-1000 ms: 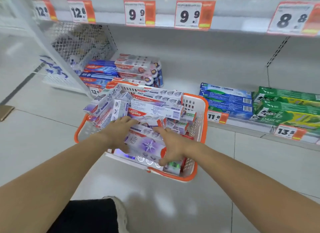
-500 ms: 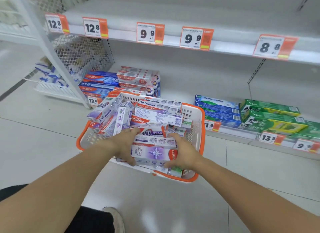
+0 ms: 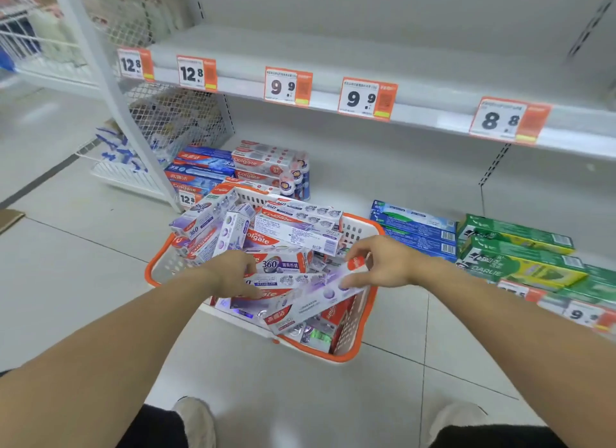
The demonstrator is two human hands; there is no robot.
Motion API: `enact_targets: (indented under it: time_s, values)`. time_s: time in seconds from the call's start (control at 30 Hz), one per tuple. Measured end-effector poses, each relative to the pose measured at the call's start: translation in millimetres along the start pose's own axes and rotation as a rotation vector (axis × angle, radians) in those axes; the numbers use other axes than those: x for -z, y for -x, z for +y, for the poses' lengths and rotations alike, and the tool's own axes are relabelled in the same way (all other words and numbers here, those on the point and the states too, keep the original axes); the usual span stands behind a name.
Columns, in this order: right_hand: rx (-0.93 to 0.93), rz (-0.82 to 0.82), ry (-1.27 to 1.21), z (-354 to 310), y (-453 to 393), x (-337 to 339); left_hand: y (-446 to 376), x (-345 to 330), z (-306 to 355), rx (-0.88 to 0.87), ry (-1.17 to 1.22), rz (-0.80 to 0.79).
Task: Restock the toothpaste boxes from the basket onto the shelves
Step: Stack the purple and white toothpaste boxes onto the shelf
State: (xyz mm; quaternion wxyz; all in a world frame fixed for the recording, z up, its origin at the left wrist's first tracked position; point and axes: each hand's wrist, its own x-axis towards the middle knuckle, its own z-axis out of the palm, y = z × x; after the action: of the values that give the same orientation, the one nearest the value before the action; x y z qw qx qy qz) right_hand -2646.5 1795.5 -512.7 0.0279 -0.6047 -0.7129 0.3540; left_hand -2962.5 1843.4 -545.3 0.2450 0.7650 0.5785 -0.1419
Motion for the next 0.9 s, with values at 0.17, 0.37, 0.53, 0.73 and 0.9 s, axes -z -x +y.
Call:
enact_targets:
  time_s: [0.17,0.37,0.53,0.73,0.9]
  values:
    - [0.015,0.263,0.103,-14.0,7.7,46.4,12.4,44.3,1.9,-0.001,0.065,0.092]
    - [-0.085,0.434,-0.217,-38.9,3.1,70.9,35.1,94.3,5.9,-0.048,0.354,0.213]
    - [-0.092,0.654,-0.505,-36.7,-6.5,81.3,40.5,95.9,5.0,0.037,0.656,0.321]
    - [-0.072,0.500,-0.991,-44.4,-32.3,70.4,25.6,81.8,-15.0,0.082,1.025,0.082]
    - [-0.075,0.410,-1.138,-41.5,-45.3,59.4,-5.1,85.5,-8.2,0.131,1.185,0.065]
